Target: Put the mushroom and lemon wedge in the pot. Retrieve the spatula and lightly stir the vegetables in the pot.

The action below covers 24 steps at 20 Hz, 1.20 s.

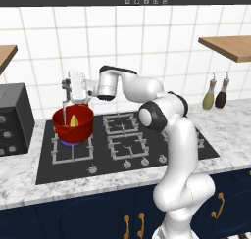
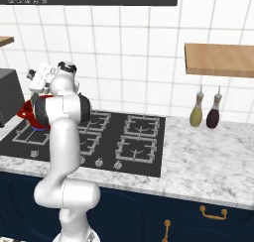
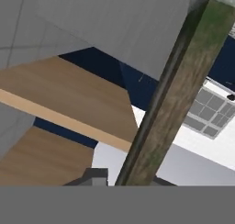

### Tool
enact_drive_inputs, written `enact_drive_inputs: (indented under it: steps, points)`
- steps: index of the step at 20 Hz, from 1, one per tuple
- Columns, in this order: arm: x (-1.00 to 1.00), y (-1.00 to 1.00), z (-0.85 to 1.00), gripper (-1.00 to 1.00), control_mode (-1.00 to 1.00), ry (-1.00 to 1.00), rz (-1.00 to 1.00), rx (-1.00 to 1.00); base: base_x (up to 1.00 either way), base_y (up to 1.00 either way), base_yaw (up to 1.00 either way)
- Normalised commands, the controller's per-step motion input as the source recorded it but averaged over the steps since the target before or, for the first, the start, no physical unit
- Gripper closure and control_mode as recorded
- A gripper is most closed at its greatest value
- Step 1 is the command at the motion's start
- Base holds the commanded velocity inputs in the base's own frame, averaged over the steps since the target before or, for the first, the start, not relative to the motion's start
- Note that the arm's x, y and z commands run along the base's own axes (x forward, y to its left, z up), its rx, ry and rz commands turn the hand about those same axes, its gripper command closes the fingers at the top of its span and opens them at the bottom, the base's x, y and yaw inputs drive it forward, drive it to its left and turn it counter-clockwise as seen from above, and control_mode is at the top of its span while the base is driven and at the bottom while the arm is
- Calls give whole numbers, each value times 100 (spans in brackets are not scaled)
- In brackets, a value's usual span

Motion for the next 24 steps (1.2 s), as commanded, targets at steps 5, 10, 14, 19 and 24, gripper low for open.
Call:
enact_drive_inputs:
  steps: [5,10,14,19,24]
  points:
    - [-35,-36,0,100,-100,-11,0,10,0,0,0]
    - [-33,-29,0,100,-100,-5,0,4,0,0,0]
    - [-14,-16,1,100,-100,-2,0,0,0,0,0]
    - [-29,-39,0,100,-100,0,-6,0,0,0,0]
    - [-22,-13,0,100,-100,0,-5,0,0,0,0]
